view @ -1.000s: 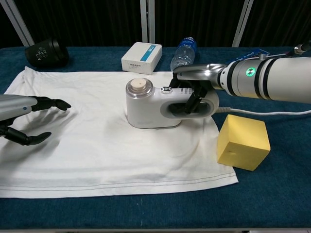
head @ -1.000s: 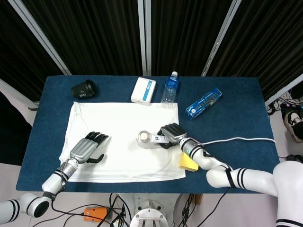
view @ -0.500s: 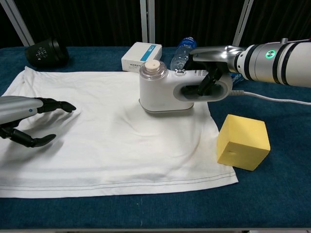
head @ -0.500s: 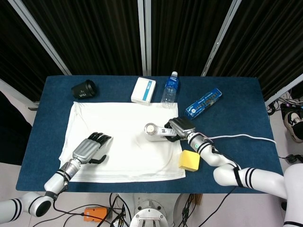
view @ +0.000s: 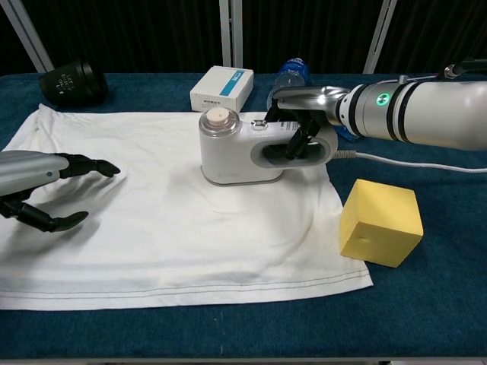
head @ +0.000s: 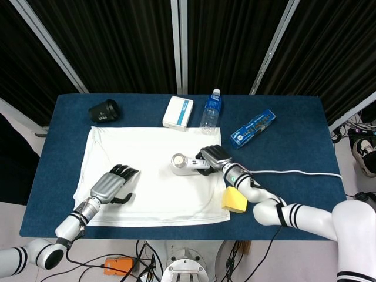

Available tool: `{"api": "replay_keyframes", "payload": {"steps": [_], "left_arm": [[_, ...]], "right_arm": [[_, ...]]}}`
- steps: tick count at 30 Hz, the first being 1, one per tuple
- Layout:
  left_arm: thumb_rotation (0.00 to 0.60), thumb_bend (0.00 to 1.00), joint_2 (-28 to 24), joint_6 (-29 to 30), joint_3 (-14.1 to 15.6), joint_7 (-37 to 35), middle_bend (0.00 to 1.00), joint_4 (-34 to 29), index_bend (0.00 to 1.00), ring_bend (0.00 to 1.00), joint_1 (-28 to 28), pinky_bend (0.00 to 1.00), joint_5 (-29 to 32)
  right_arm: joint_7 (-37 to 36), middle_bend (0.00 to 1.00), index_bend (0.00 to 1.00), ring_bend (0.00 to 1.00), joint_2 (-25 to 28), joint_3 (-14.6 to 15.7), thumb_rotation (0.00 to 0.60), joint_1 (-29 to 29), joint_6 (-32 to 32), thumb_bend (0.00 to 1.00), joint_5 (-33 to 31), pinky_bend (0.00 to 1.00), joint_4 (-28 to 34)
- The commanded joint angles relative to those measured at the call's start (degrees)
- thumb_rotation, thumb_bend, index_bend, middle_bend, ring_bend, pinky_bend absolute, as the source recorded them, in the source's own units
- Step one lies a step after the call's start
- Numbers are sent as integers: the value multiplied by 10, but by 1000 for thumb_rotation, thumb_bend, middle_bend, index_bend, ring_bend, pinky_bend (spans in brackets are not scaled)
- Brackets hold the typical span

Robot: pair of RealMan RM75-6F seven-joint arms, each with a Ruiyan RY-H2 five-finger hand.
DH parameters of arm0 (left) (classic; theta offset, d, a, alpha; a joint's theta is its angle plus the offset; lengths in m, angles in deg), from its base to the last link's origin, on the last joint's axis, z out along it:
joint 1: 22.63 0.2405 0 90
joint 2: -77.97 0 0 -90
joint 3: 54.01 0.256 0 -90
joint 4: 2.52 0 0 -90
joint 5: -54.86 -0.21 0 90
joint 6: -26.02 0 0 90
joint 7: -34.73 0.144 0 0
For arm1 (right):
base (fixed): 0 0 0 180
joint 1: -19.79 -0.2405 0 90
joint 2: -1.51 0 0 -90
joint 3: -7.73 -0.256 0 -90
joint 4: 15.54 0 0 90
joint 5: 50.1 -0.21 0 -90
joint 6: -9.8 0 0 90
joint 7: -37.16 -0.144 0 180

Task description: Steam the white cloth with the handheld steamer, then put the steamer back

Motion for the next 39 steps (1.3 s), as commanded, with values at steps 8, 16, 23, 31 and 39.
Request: {"api": "replay_keyframes", "payload": {"steps": [8,16,23,31,39], "left_arm": [[373,382,-2,2,1,2,78,-2,59,0,1,0,2],[375,383,-5,11,-3,4,78,-8,59,0,2,0,0],[375,384,-30,45,-8,-7,78,-26,58,0,16,0,-6],[372,384,-78,101,-7,-17,78,-63,59,0,51,0,-7],[375,384,-105,133,-9,-28,78,-85,58,0,81,0,11]], "right_arm": [[-10,872,970,895,56,32,600,23,7,581,48,553,95],[-44,872,970,895,96,23,600,64,-63,580,86,553,132],[-98,872,970,895,194,43,600,139,-141,580,138,552,172],[-187,872,931,845,256,102,600,218,-172,580,185,550,135],[-278,863,842,720,207,122,600,226,-146,579,230,490,31]]}}
